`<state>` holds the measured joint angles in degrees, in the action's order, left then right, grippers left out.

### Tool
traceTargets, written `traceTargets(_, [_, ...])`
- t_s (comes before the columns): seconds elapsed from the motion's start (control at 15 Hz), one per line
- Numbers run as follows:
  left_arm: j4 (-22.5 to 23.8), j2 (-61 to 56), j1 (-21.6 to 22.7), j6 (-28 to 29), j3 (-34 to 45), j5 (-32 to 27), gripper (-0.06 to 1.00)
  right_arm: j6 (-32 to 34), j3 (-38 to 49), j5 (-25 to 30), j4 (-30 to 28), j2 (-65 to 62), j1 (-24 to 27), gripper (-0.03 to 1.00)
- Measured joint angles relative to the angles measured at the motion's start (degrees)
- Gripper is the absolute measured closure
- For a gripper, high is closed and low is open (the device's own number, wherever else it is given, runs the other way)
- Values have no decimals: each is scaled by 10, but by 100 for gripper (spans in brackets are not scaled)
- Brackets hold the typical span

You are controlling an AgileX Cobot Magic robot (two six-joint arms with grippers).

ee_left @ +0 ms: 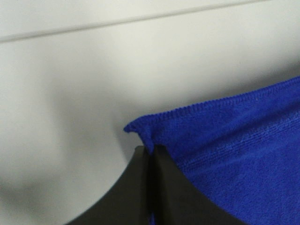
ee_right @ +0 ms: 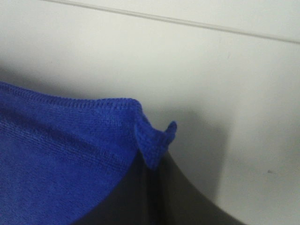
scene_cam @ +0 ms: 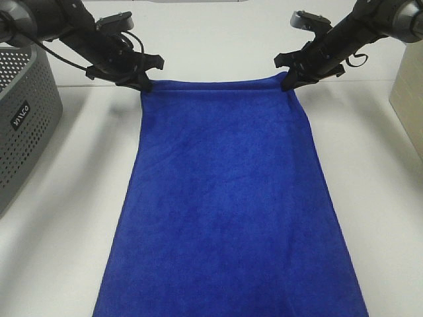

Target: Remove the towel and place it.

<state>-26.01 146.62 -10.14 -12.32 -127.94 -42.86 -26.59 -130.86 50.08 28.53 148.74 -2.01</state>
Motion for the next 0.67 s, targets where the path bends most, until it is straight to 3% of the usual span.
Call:
traceTargets(0.07, [0,0,0,-9,0,49,94,-10,-3,-36,2,3,0,95])
traceTargets(0.67, [3,42,-1,-37,0,205,94,-60,-62,-165,41,69,-2,95])
